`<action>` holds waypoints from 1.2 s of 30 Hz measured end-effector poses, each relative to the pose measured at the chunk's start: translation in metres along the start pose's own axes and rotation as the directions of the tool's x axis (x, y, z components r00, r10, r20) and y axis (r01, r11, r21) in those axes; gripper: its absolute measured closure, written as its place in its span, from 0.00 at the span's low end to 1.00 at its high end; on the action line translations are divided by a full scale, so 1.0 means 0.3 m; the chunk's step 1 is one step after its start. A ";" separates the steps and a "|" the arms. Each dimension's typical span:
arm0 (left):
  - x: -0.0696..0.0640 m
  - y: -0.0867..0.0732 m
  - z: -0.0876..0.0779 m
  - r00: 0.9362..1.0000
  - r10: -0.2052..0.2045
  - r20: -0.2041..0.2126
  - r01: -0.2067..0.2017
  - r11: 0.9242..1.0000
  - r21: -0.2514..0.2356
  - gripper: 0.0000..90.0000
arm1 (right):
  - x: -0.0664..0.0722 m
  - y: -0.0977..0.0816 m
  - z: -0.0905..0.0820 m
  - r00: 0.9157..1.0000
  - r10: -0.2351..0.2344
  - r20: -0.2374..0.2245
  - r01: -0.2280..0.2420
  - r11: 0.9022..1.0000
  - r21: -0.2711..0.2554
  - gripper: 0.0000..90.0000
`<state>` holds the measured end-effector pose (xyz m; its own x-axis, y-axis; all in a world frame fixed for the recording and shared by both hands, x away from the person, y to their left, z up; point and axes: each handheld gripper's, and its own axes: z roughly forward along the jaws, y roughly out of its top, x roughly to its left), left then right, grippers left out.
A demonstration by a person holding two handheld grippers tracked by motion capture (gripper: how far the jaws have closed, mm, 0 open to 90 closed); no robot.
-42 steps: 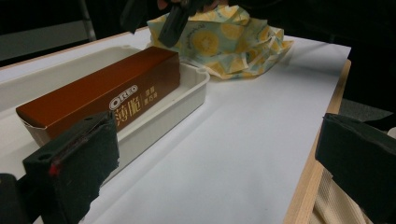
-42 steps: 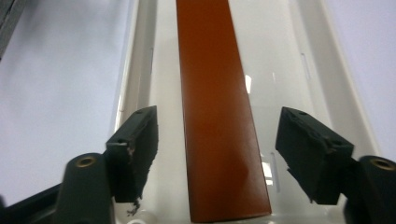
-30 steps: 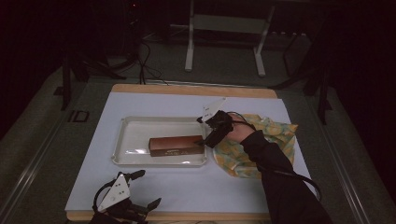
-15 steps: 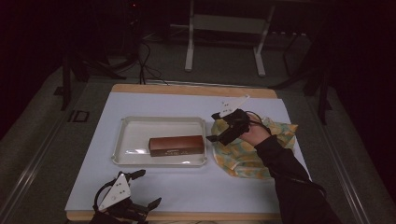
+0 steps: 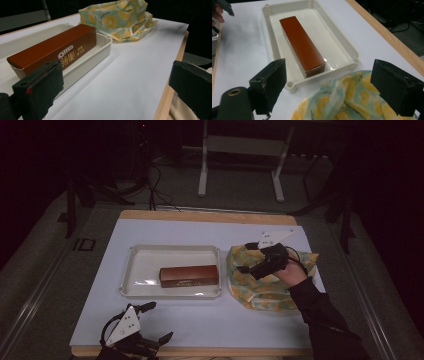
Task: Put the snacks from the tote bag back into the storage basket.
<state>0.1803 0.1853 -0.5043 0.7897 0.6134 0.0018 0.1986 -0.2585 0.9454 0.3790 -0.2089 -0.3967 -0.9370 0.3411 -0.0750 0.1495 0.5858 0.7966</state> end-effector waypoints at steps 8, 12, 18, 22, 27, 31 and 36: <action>-0.001 0.000 0.001 1.000 0.001 0.001 -0.001 1.000 0.002 0.00 | 0.001 -0.075 -0.062 0.992 0.081 0.096 -0.078 0.997 -0.029 0.15; -0.001 0.000 0.001 1.000 0.001 0.001 -0.001 1.000 0.002 0.00 | 0.001 -0.115 -0.091 0.983 0.129 0.130 -0.123 0.991 -0.053 0.15; -0.002 0.001 0.002 1.000 0.002 0.001 -0.002 1.000 0.003 0.00 | 0.006 -0.167 -0.132 0.961 0.183 0.209 -0.168 0.982 -0.087 0.15; -0.002 0.001 0.003 1.000 0.001 0.000 -0.001 1.000 0.004 0.00 | 0.011 -0.201 -0.154 0.948 0.212 0.238 -0.192 0.976 -0.107 0.15; -0.002 0.002 0.004 1.000 0.003 0.006 -0.003 1.000 0.001 0.00 | 0.030 -0.245 -0.166 0.926 0.221 0.306 -0.200 0.975 -0.097 0.15; -0.001 0.002 0.005 1.000 0.004 0.004 -0.004 1.000 0.004 0.00 | 0.051 -0.277 -0.182 0.905 0.247 0.346 -0.215 0.968 -0.131 0.15; -0.001 0.002 0.006 1.000 0.003 0.005 -0.003 1.000 0.002 0.00 | 0.074 -0.315 -0.199 0.887 0.271 0.373 -0.232 0.961 -0.147 0.15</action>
<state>0.1812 0.1837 -0.5042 0.7932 0.6089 0.0030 0.1971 -0.2615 0.9448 0.3252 -0.3007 -0.4377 -0.6732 0.7357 -0.0741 0.3152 0.3761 0.8713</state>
